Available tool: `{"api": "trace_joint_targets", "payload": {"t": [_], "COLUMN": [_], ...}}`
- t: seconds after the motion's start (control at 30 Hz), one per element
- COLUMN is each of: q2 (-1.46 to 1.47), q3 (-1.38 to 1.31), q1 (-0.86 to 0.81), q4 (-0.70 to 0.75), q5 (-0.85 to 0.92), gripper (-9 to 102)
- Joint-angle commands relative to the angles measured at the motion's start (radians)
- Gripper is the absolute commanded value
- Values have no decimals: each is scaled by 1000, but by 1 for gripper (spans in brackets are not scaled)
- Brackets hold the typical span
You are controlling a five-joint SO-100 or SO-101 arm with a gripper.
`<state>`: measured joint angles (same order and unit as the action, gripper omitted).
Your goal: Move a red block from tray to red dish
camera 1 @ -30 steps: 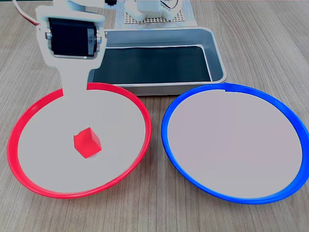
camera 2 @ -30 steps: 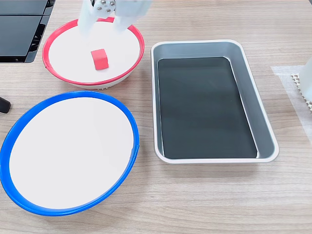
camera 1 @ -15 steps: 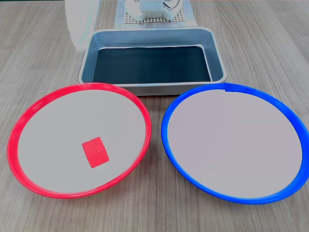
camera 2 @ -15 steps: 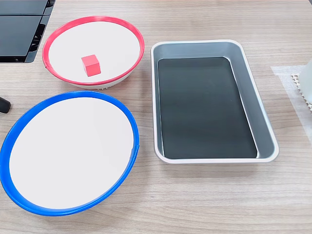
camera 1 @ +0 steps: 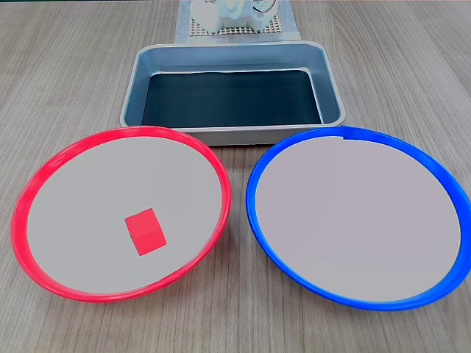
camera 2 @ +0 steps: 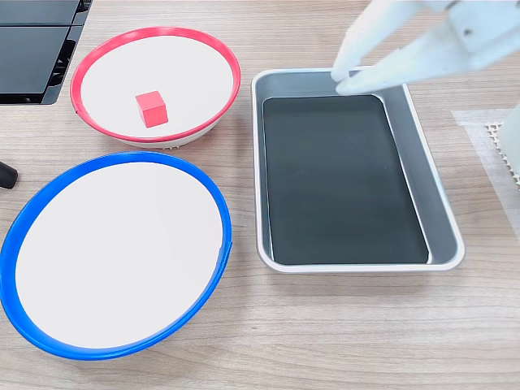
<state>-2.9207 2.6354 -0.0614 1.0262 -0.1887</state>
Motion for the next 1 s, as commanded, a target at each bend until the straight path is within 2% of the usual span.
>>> {"api": "trace_joint_targets", "payload": {"t": [0.0, 0.3, 0.97], "q2": [-169, -407, -407], "q3": [140, 365, 365], "q1": [-17, -58, -57], "q4": [14, 38, 38], "q5": [25, 48, 43], "gripper": [0, 0, 0]}}
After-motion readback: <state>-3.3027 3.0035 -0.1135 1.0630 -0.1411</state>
